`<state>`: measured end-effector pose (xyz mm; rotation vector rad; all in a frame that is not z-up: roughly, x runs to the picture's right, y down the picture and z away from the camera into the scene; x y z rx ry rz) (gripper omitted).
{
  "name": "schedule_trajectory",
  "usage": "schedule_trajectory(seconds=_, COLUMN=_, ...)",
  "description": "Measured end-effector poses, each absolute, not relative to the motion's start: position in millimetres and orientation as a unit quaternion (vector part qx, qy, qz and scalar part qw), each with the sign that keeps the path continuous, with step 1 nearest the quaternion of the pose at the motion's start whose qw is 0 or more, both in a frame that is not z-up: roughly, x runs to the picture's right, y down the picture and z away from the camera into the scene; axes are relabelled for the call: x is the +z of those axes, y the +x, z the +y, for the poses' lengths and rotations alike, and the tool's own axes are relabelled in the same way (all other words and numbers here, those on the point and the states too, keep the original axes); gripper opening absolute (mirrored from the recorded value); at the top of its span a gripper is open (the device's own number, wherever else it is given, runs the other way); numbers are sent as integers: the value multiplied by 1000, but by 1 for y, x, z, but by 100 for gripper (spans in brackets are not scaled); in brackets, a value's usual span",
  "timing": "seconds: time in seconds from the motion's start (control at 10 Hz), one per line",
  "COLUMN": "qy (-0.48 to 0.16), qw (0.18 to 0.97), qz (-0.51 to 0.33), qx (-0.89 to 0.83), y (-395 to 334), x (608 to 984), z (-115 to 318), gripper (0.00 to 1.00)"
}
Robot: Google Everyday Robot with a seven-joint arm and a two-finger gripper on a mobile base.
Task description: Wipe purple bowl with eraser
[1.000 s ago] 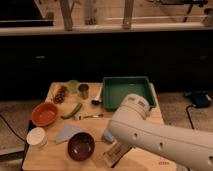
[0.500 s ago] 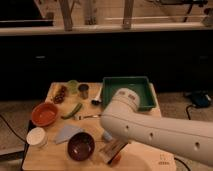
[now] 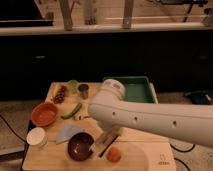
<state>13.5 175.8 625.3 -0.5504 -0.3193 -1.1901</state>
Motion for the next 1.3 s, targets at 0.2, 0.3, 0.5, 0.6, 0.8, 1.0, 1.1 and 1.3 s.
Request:
schedule_trajectory(seconds=0.2, qy=-257, qw=778, qz=-156, qx=-551, y=-5, x=635, z=171, gripper=6)
schedule_trajectory(seconds=0.3, qy=-258, qw=776, qz=-159, qx=-552, y=-15, x=640, z=171, gripper=6)
schedule_trajectory(seconds=0.5, qy=-261, qw=775, qz=-164, qx=-552, y=-32, x=651, z=174, gripper=6)
schedule_trajectory(seconds=0.6, qy=-264, qw=772, qz=-171, qx=-552, y=-44, x=657, z=178, gripper=6)
schedule_trajectory(seconds=0.8, qy=-269, qw=765, qz=-179, qx=-557, y=-51, x=668, z=182, gripper=6)
schedule_trajectory(seconds=1.0, qy=-277, qw=750, qz=-190, qx=-570, y=-56, x=676, z=187, gripper=6)
schedule_trajectory(seconds=1.1, qy=-281, qw=745, qz=-195, qx=-572, y=-55, x=680, z=190, gripper=6)
schedule_trajectory(seconds=1.3, qy=-291, qw=737, qz=-203, qx=-575, y=-52, x=685, z=197, gripper=6)
